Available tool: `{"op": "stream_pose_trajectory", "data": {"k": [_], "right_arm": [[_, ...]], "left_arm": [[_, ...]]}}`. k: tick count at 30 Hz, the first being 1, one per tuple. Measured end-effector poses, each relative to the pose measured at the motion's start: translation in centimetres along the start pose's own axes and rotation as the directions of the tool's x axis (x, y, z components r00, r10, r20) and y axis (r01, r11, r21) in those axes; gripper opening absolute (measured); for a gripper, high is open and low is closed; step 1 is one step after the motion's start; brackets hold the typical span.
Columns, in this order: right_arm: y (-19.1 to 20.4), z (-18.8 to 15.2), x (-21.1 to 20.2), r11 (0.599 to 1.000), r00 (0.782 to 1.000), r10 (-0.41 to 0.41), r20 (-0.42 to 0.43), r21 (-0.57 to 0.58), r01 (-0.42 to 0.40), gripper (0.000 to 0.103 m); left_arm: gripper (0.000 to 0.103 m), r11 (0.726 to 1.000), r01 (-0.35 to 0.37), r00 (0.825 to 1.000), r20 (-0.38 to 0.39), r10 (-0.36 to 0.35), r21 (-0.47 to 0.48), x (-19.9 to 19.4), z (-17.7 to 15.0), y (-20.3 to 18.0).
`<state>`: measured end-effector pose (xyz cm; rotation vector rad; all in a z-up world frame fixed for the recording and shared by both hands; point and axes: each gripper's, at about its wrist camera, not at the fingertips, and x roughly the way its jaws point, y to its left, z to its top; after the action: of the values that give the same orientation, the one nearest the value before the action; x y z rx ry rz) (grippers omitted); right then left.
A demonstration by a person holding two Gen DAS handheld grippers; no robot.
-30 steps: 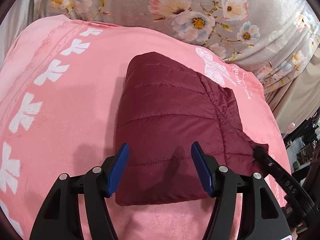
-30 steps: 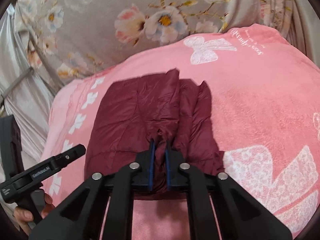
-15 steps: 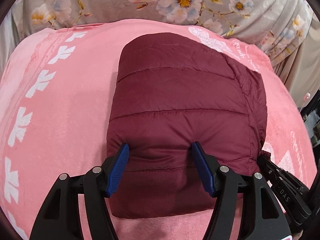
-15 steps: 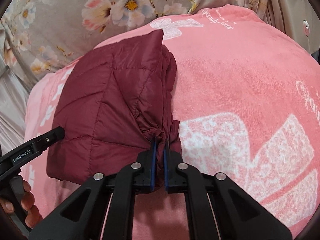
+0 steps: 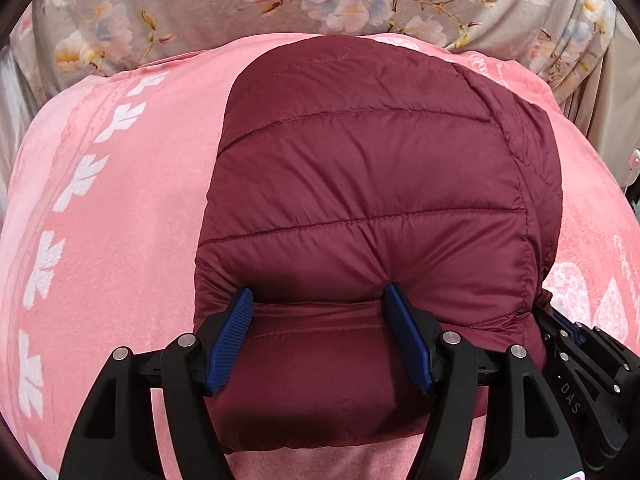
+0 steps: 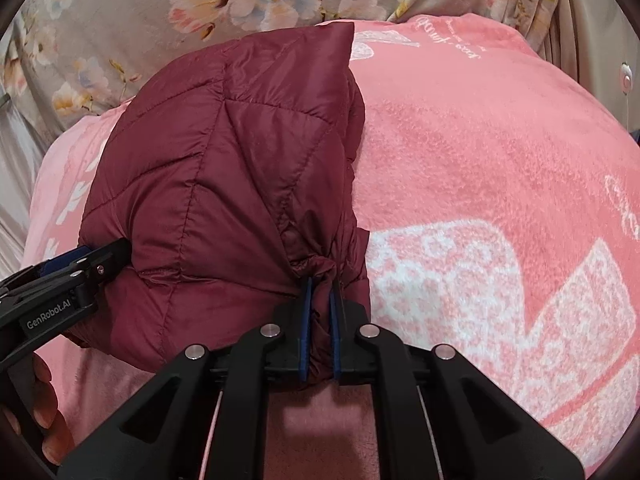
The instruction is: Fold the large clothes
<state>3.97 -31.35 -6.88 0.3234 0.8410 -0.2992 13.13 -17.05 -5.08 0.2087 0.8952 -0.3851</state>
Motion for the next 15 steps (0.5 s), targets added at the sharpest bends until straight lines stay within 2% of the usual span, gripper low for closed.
{"op": "stream_pose_trajectory", "data": {"k": [4, 8, 9, 10, 12, 14, 15], "right_arm": [[0.4, -0.1, 0.3, 0.999, 0.999, -0.023, 0.024, -0.029, 0.023, 0.007], [0.1, 0.5, 0.0, 1.0, 1.0, -0.01, -0.002, -0.015, 0.01, 0.009], [-0.4, 0.9, -0.3, 1.0, 1.0, -0.004, -0.023, 0.012, 0.004, 0.015], [-1.1, 1.3, -0.9, 0.999, 0.999, -0.008, -0.04, 0.047, 0.01, 0.025], [-2.3, 2.2, -2.5, 0.994, 0.999, 0.005, -0.035, 0.109, -0.001, 0.035], [-3.5, 4.2, -4.9, 0.985, 0.999, 0.039, 0.016, 0.167, -0.041, 0.035], [-3.9, 5.1, -5.7, 0.981, 0.998, 0.05, 0.038, 0.184, -0.056, 0.039]], "left_arm": [[0.066, 1.0, -0.024, 0.999, 0.024, 0.023, 0.021, 0.4, -0.3, -0.6], [0.066, 0.999, -0.017, 0.999, 0.028, 0.016, 0.03, 0.3, -0.4, -0.4], [0.066, 1.0, -0.004, 1.0, 0.017, 0.003, 0.028, 0.2, -0.2, -0.1], [0.067, 1.0, 0.028, 1.0, -0.009, -0.028, 0.014, -0.3, 0.2, 0.6], [0.067, 0.996, 0.08, 0.996, -0.031, -0.081, -0.033, -1.4, 0.8, 1.8], [0.067, 0.986, 0.126, 0.992, -0.007, -0.128, -0.106, -3.3, 2.1, 3.9], [0.067, 0.982, 0.138, 0.99, 0.015, -0.137, -0.127, -4.0, 2.9, 4.7]]}}
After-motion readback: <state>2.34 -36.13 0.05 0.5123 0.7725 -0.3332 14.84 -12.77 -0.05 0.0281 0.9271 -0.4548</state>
